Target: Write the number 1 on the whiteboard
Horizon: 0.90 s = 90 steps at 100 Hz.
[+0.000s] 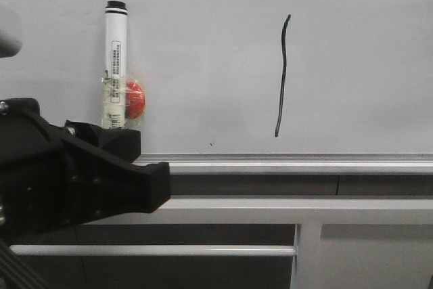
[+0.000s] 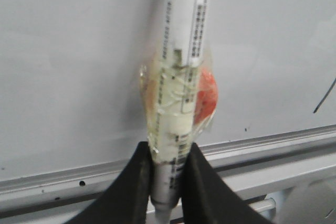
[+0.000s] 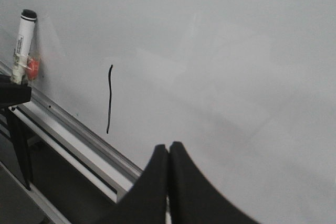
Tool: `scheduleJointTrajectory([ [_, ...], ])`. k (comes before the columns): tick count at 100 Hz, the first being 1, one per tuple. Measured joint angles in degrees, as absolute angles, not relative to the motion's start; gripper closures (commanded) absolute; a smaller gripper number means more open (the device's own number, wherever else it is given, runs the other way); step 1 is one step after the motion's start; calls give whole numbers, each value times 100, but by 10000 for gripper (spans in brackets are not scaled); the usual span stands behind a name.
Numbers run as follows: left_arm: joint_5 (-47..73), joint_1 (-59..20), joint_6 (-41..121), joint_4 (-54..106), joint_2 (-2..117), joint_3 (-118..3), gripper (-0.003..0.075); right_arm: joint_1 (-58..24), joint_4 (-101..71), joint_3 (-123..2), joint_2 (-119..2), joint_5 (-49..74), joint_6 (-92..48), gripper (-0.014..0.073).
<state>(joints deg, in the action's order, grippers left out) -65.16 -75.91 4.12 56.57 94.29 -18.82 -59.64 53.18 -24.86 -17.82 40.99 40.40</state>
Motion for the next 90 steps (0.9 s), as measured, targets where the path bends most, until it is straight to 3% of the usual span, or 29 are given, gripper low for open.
scheduleJointTrajectory([
  [90,-6408,-7203,436,5228,9429,-2091,741,-5964,5318,-2486,-1782,4047,4050,654],
])
